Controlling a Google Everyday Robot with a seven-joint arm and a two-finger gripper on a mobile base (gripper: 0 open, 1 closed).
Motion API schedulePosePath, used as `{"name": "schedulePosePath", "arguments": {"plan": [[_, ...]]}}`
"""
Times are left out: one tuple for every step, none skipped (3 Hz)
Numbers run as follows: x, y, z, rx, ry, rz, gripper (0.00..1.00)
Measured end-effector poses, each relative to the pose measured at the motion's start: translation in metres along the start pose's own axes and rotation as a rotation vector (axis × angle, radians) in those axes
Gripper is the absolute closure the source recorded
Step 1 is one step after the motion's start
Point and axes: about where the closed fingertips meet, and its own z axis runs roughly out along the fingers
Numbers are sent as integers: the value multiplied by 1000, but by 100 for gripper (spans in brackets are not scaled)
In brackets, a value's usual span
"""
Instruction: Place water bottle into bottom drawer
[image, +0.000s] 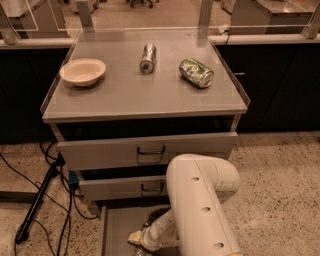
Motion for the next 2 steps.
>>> {"name": "schedulePosePath", "arguments": {"plan": [[0,0,0,0,0,0,0],[0,0,0,0,0,0,0]]}}
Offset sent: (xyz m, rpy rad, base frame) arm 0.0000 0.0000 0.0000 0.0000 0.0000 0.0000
